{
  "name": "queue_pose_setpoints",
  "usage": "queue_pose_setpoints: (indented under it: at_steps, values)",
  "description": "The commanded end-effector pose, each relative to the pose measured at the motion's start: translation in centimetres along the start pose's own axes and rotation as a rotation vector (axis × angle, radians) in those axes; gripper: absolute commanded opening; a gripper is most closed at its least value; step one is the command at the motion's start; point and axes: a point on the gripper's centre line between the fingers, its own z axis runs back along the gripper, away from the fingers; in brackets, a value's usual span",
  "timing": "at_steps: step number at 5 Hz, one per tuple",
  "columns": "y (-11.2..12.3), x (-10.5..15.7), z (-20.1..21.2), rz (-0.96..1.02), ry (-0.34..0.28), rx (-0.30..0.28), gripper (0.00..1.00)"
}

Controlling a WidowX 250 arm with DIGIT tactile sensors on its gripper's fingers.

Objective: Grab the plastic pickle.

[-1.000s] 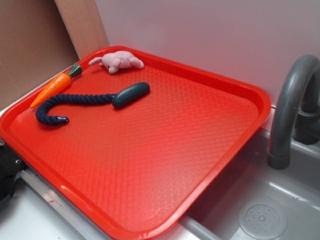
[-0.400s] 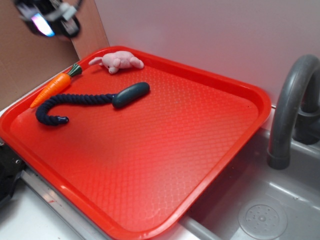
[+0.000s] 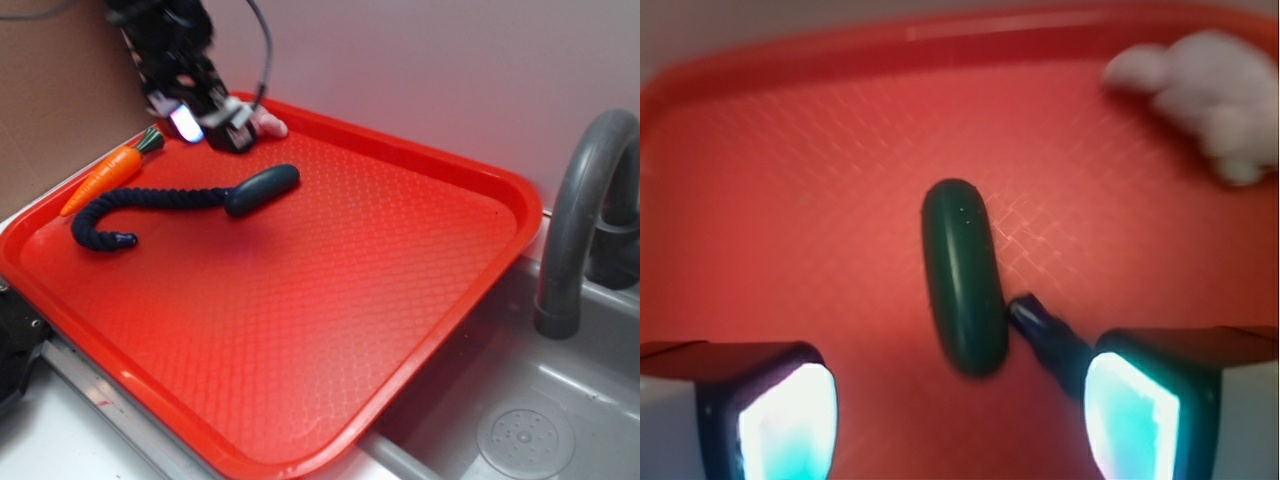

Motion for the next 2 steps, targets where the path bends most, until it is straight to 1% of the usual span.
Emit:
queue_pose_setpoints:
  at_steps: [1,2]
  values:
    - [-2.1,-0.6,-5.0,-0.168,0.05,0.091,1.0]
    - [-2.6,-1.4,-6.4,-0.229,0.069,0.15,0.0]
